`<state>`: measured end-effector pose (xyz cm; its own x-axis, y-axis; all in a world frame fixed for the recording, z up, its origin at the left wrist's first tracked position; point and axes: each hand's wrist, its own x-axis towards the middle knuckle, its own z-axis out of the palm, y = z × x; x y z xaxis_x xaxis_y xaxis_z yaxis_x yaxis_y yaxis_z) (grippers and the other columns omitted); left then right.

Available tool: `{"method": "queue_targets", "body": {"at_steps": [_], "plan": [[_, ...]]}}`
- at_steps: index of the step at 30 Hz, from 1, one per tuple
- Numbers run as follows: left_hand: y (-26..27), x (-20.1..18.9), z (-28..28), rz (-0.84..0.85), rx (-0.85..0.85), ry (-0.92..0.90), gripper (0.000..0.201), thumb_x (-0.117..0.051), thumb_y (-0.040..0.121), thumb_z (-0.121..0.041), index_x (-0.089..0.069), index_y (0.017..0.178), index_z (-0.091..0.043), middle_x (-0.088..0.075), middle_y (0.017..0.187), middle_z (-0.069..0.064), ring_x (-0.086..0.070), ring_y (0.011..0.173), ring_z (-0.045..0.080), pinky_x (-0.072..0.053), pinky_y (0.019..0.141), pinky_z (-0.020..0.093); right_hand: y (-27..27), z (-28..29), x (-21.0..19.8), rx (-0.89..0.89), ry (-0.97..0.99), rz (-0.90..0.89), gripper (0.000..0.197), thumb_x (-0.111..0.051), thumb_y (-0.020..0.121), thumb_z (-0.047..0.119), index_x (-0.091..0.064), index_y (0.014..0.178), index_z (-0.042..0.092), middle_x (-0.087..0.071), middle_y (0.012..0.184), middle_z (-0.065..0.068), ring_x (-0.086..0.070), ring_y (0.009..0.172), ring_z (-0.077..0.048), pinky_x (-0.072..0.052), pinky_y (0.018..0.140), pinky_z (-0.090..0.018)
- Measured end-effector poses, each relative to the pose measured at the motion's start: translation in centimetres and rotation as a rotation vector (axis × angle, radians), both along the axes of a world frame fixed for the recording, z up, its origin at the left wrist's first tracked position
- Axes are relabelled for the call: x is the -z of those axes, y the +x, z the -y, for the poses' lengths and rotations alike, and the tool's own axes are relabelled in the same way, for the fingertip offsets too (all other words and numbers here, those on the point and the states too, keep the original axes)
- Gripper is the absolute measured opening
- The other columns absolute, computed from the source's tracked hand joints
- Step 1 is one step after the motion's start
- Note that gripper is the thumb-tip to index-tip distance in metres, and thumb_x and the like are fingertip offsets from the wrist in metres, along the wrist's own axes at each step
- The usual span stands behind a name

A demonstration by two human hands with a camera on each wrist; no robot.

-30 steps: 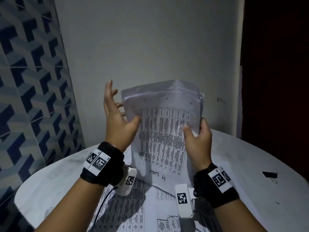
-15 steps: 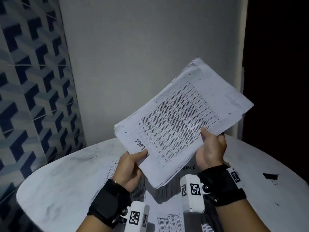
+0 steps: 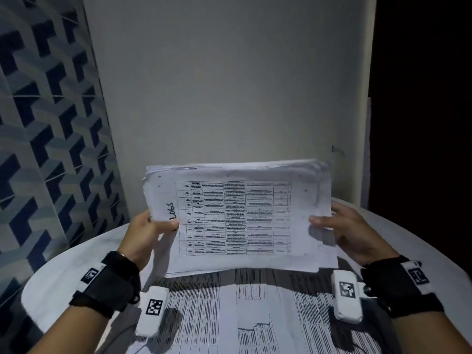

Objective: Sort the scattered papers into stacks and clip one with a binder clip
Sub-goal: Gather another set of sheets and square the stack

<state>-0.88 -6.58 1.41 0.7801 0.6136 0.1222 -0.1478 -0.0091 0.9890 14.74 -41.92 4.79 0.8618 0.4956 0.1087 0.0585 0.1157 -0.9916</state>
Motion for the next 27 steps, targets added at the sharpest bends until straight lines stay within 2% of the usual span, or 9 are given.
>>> {"method": "queue_targets", "body": {"at_steps": [4, 6, 8, 12, 14, 17, 20, 23, 27], "plan": [[1.0, 0.1, 0.9, 0.018, -0.079, 0.068, 0.023, -0.068, 0.085, 0.01, -0.072, 0.103, -0.004, -0.079, 0.096, 0.006, -0.072, 0.093, 0.024, -0.054, 0.077, 0.032, -0.8, -2.1, 1.0, 0.233, -0.056, 0.148, 0.019, -0.071, 0.087, -0.004, -0.074, 0.105, -0.004, -0.077, 0.104, -0.022, -0.075, 0.092, -0.022, -0.06, 0.087, -0.039], [1.4, 0.3, 2.0, 0.048, -0.111, 0.118, 0.023, -0.068, 0.087, 0.007, -0.071, 0.102, -0.01, -0.077, 0.097, 0.001, -0.071, 0.091, 0.02, -0.055, 0.078, 0.032, -0.9, -3.1, 2.0, 0.393, -0.078, 0.239, 0.01, -0.076, 0.086, 0.003, -0.076, 0.094, -0.003, -0.078, 0.093, -0.017, -0.073, 0.083, -0.021, -0.059, 0.078, -0.036], [1.7, 0.8, 3.0, 0.054, -0.107, 0.176, 0.027, -0.065, 0.088, 0.009, -0.071, 0.1, -0.014, -0.075, 0.098, 0.001, -0.068, 0.089, 0.018, -0.054, 0.076, 0.031, -1.3, -3.7, 3.0, 0.458, -0.082, 0.266, 0.015, -0.077, 0.086, 0.008, -0.073, 0.089, -0.006, -0.073, 0.083, -0.013, -0.065, 0.078, -0.02, -0.052, 0.073, -0.033], [1.7, 2.1, 3.2, 0.043, -0.103, 0.142, 0.029, -0.063, 0.083, 0.015, -0.07, 0.089, -0.012, -0.075, 0.092, 0.004, -0.068, 0.086, 0.024, -0.054, 0.074, 0.032, -2.4, -3.7, 4.5, 0.399, 0.049, 0.068, 0.013, -0.064, 0.084, -0.007, -0.061, 0.078, 0.004, -0.049, 0.074, -0.011, -0.05, 0.071, -0.021, -0.045, 0.07, -0.026], [1.5, 2.7, 2.7, 0.039, -0.114, 0.079, 0.027, -0.064, 0.081, 0.013, -0.07, 0.096, -0.008, -0.076, 0.099, 0.008, -0.071, 0.095, 0.027, -0.055, 0.079, 0.036, -2.4, -3.5, 5.1, 0.402, 0.142, -0.019, 0.022, -0.058, 0.082, -0.013, -0.065, 0.082, 0.008, -0.054, 0.078, -0.009, -0.054, 0.075, -0.022, -0.046, 0.068, -0.028], [1.6, 3.2, 2.5, 0.052, -0.128, 0.018, 0.029, -0.062, 0.082, 0.012, -0.07, 0.1, -0.01, -0.076, 0.104, 0.007, -0.07, 0.101, 0.029, -0.054, 0.08, 0.035, -2.1, -3.5, 5.7, 0.425, 0.186, -0.04, 0.026, -0.061, 0.082, -0.011, -0.07, 0.093, 0.011, -0.064, 0.088, -0.005, -0.063, 0.084, -0.021, -0.051, 0.075, -0.032], [1.5, 3.1, 2.5, 0.064, -0.125, 0.02, 0.032, -0.06, 0.083, 0.014, -0.067, 0.097, -0.014, -0.074, 0.102, 0.006, -0.068, 0.099, 0.028, -0.053, 0.075, 0.032, -1.7, -3.4, 6.0, 0.424, 0.153, -0.026, 0.017, -0.062, 0.084, -0.009, -0.07, 0.093, 0.003, -0.068, 0.087, -0.006, -0.066, 0.084, -0.023, -0.052, 0.077, -0.033], [1.2, 2.6, 2.1, 0.099, -0.093, 0.041, 0.042, -0.059, 0.081, 0.017, -0.061, 0.109, -0.014, -0.072, 0.106, 0.006, -0.068, 0.098, 0.025, -0.053, 0.074, 0.031, -1.1, -2.8, 6.1, 0.414, 0.149, -0.03, 0.018, -0.055, 0.083, -0.015, -0.066, 0.095, -0.007, -0.065, 0.086, -0.011, -0.062, 0.085, -0.025, -0.048, 0.077, -0.034], [1.4, 2.3, 1.9, 0.104, -0.058, 0.062, 0.047, -0.058, 0.082, 0.016, -0.06, 0.12, -0.01, -0.074, 0.106, 0.007, -0.071, 0.096, 0.024, -0.054, 0.076, 0.033, -1.3, -3.3, 6.0, 0.36, 0.135, -0.044, 0.03, -0.055, 0.08, -0.017, -0.071, 0.091, 0.006, -0.07, 0.082, -0.007, -0.064, 0.085, -0.028, -0.05, 0.078, -0.037]]}}
